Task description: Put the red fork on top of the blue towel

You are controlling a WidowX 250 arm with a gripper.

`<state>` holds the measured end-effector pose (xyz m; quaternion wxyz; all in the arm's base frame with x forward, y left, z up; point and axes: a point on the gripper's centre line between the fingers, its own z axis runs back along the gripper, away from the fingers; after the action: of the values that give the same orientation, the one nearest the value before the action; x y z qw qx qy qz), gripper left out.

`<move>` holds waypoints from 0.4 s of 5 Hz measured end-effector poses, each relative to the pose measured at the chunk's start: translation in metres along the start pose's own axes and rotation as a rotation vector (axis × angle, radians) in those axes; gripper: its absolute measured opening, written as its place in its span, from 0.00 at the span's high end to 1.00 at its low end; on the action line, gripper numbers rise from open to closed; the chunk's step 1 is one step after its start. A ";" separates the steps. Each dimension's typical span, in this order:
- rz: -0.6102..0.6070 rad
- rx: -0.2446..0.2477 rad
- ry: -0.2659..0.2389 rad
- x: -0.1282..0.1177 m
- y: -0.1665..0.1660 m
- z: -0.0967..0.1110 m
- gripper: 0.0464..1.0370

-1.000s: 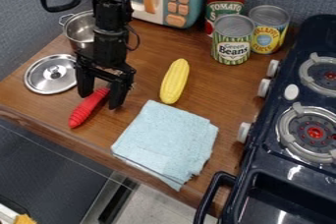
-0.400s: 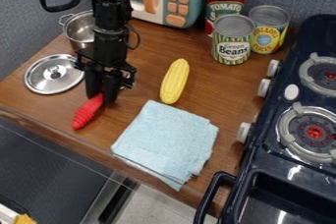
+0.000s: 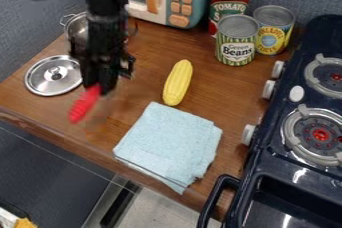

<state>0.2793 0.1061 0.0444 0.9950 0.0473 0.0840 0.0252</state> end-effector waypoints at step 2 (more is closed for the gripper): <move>0.046 0.029 -0.116 -0.020 -0.003 0.066 0.72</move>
<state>0.2708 0.0958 0.1118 0.9966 0.0653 0.0253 0.0439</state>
